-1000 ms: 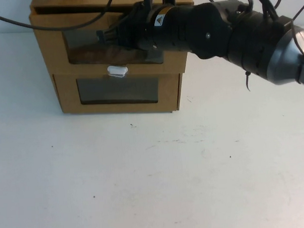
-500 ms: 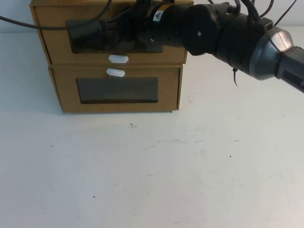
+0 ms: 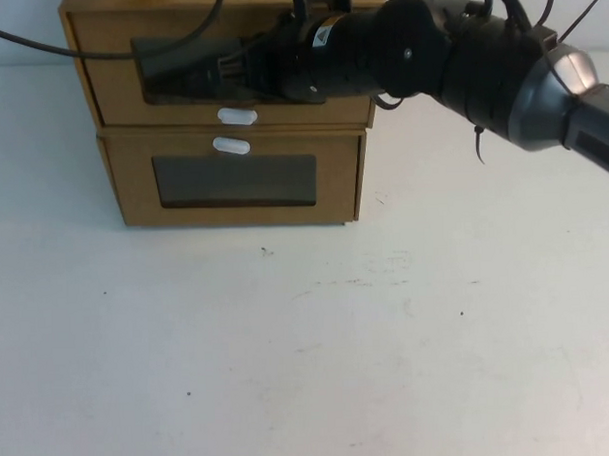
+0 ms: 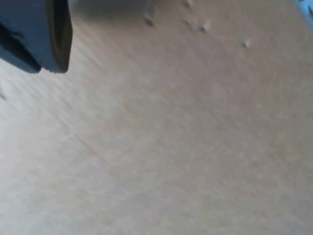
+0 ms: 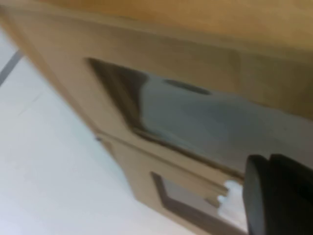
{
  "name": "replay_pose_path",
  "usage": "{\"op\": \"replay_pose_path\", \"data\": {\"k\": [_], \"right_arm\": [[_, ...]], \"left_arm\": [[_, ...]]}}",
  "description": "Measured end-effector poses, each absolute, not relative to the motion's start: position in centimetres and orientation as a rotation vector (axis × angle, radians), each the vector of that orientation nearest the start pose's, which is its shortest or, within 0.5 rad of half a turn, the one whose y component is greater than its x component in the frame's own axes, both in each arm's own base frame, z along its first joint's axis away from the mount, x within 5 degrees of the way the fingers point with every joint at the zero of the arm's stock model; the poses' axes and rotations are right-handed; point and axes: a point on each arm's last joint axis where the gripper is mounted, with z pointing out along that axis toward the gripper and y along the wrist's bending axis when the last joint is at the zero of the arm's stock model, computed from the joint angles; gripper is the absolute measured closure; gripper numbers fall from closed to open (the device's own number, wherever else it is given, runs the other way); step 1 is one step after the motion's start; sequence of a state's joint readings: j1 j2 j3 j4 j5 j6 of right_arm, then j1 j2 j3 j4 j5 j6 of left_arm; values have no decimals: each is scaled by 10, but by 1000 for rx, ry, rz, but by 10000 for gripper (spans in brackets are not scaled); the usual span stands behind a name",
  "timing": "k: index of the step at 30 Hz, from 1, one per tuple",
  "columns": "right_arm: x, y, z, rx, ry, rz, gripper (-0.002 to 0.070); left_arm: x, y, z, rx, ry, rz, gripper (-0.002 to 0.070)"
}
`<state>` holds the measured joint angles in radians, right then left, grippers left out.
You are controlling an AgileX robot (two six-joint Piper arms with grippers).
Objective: Close the shoe box
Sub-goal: Close the shoe box with your right arm
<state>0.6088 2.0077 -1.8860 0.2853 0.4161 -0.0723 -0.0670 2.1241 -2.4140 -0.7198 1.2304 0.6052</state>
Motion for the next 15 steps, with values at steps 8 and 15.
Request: {"op": "replay_pose_path", "data": {"k": [8, 15], "right_arm": [[354, 273, 395, -574, 1963, 641, 687], [308, 239, 443, -675, 2011, 561, 687]], "left_arm": [[408, -81, 465, 781, 1983, -529, 680], [358, -72, 511, 728, 1943, -422, 680]]}}
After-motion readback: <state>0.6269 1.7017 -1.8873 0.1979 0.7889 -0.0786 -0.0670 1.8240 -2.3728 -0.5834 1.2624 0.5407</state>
